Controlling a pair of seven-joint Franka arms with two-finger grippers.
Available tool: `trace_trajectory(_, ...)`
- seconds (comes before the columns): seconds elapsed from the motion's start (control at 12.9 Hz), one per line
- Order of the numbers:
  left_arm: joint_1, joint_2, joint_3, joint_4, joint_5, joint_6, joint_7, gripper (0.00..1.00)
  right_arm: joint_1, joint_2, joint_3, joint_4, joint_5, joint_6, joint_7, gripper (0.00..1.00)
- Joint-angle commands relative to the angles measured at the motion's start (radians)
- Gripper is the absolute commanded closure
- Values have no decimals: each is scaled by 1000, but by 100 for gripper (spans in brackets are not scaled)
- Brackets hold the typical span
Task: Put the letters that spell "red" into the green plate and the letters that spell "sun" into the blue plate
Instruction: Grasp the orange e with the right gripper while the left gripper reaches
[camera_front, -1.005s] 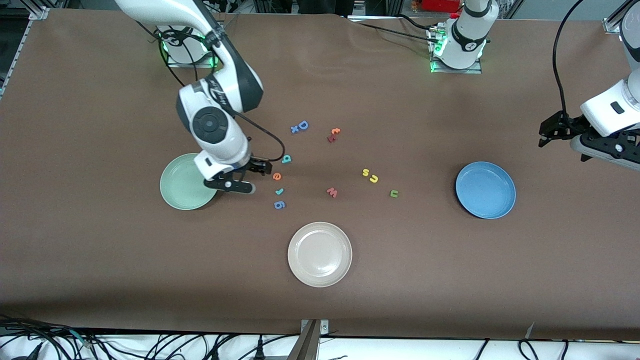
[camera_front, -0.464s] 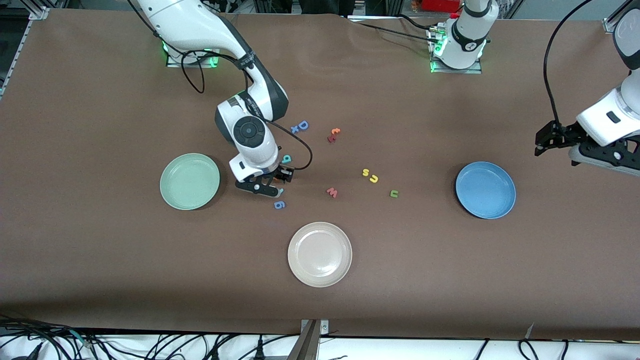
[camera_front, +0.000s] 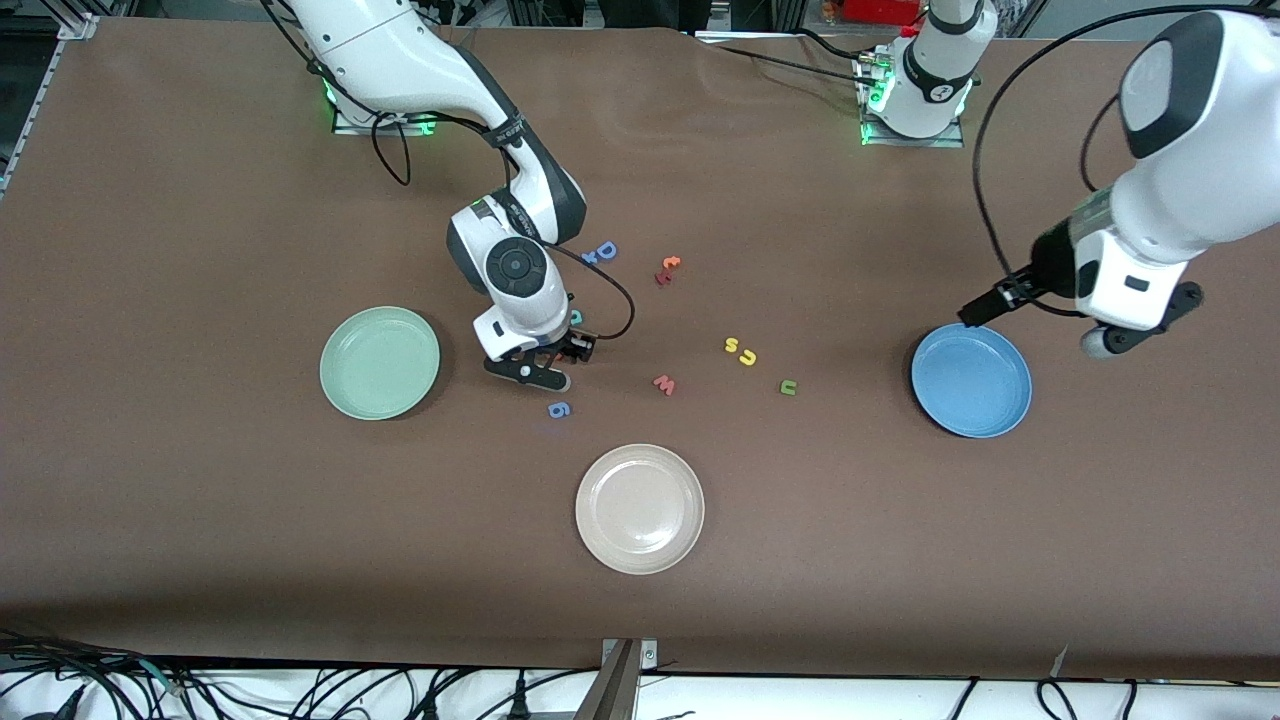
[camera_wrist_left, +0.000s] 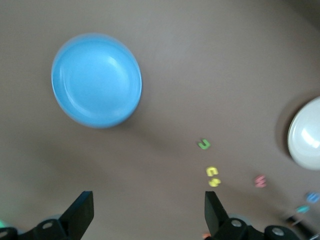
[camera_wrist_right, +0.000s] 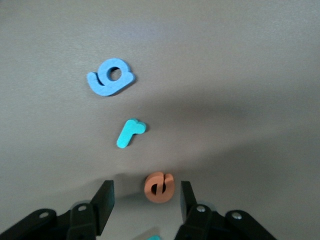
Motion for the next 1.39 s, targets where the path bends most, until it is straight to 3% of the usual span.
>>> trace_trajectory(0.0,-12,45,-21,-19,-114,86,-316,5,10,-9,-7,-59,-22,71,23,38)
trace_trajectory(0.15,-107,92,-19,-48,-100,173,-345,5,13,-9,-9,-62,-22,71,23,43)
trace_trajectory(0.39,-173,181,-19,-46,-33,250,-438,5,15,-11,-9,-62,-22,70,22,79)
trace_trajectory(0.46,-198,223,-19,-45,21,268,-470,5,15,-14,-11,-60,-22,67,20,85)
trace_trajectory(0.85,-331,376,5,-27,180,338,-730,9,13,-93,-81,-50,-22,-72,-99,88)
trace_trajectory(1.0,-350,434,31,6,182,356,-785,11,12,-129,-128,-51,-22,-180,-214,88)
trace_trajectory(1.31,-350,482,83,1,185,465,-771,11,10,-212,-256,-112,-23,-271,-485,88)
